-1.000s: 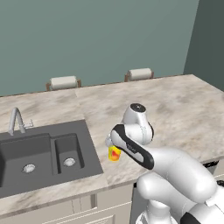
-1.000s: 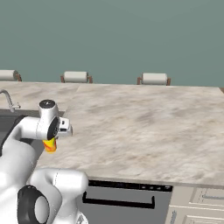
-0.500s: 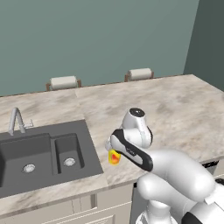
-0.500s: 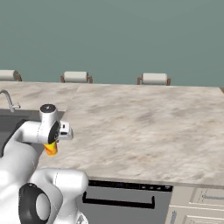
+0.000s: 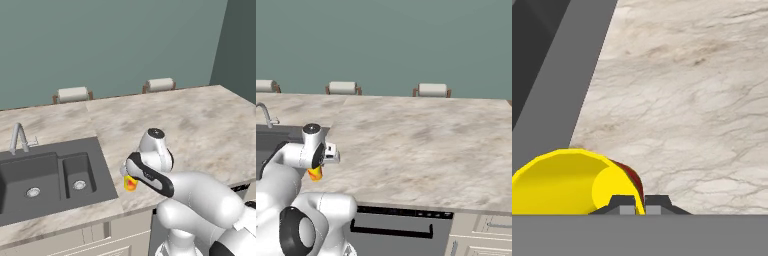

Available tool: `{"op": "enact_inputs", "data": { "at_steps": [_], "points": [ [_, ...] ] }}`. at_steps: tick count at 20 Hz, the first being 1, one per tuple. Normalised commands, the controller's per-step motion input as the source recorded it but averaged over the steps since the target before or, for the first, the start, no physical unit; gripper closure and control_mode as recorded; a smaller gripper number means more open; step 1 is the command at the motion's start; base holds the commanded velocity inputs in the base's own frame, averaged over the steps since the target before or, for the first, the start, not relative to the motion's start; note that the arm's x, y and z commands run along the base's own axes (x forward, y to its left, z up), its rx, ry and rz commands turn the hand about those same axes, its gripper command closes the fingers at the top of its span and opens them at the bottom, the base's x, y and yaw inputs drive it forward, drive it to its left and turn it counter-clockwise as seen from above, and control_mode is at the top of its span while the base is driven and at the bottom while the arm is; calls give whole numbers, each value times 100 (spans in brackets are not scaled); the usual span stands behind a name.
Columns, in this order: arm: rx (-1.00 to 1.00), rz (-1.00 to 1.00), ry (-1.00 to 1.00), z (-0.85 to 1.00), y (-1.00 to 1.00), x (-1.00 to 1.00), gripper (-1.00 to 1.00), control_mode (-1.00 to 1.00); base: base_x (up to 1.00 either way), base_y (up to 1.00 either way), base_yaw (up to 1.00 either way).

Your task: Pick the cup and bowl from the counter and place them on the counter next to the sink.

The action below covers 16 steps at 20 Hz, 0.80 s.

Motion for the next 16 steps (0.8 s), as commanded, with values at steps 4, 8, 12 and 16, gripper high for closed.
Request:
{"op": "enact_inputs", "data": {
  "at_steps": [4, 8, 12, 16],
  "points": [
    [0, 0, 0, -21, 0, 0, 100, -100, 0, 0, 0],
    [0, 0, 0, -21, 0, 0, 100, -100, 0, 0, 0],
    [0, 0, 0, -13, 0, 0, 100, -100, 0, 0, 0],
    [0, 0, 0, 0, 0, 0, 100, -100, 0, 0, 0]
  ]
}}
